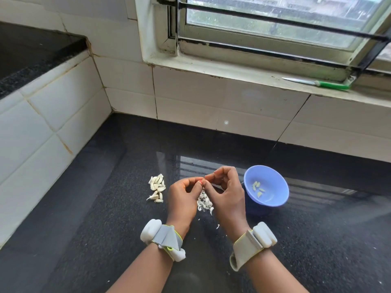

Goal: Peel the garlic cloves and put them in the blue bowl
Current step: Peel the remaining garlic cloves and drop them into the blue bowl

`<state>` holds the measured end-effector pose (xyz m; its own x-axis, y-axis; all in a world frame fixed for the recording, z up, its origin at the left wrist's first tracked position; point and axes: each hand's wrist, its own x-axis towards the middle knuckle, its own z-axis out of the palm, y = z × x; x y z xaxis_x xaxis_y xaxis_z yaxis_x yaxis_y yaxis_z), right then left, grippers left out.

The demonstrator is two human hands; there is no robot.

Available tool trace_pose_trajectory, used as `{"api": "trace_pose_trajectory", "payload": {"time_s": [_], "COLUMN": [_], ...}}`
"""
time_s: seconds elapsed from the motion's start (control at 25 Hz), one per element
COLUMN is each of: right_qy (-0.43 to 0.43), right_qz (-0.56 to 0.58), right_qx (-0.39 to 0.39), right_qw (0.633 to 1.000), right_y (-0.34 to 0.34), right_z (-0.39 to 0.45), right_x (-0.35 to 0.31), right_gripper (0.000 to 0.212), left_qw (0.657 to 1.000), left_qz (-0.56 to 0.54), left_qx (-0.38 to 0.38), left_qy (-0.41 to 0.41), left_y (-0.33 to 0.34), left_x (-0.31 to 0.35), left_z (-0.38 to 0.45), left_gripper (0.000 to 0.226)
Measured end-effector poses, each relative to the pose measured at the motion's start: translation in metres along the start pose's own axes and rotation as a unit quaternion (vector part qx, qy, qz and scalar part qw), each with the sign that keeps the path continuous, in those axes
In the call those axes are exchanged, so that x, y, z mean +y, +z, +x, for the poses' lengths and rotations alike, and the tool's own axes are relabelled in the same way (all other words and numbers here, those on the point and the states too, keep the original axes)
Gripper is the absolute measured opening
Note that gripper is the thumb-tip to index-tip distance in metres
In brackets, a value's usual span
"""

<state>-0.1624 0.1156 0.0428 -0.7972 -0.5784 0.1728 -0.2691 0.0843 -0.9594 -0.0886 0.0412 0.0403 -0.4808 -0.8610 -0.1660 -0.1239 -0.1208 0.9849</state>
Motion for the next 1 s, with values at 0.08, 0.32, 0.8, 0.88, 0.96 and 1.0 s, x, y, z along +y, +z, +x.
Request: {"api": "trace_pose_trajectory", "payload": {"time_s": [0.08,0.32,0.8,0.88,0.96,1.0], "right_qy": [0.059,0.141,0.157,0.168,0.182,0.189], "right_qz": [0.022,0.094,0.122,0.141,0.167,0.178], "right_qx": [-0.001,-0.041,-0.031,-0.037,-0.038,-0.037], "right_qw": [0.998,0.985,0.979,0.975,0.968,0.965], "right_y": [-0.002,-0.011,-0.015,-0.015,-0.014,-0.012], "right_z": [0.004,0.014,0.016,0.016,0.015,0.016], "right_x": [0.001,0.002,-0.003,-0.005,-0.007,-0.007], "right_gripper": [0.026,0.014,0.009,0.008,0.006,0.005], "left_qw": [0.994,0.989,0.945,0.934,0.925,0.922], "left_qz": [0.082,0.117,0.221,0.235,0.247,0.251], "left_qx": [0.003,-0.006,-0.035,-0.037,-0.031,-0.023], "left_qy": [0.072,0.093,0.238,0.265,0.286,0.293], "left_y": [-0.003,-0.003,-0.008,-0.009,-0.009,-0.008], "left_x": [0.0,-0.004,-0.001,-0.002,-0.006,-0.007], "left_z": [-0.001,0.001,0.007,0.008,0.009,0.008], "left_gripper": [0.01,0.007,0.008,0.011,0.015,0.019]}}
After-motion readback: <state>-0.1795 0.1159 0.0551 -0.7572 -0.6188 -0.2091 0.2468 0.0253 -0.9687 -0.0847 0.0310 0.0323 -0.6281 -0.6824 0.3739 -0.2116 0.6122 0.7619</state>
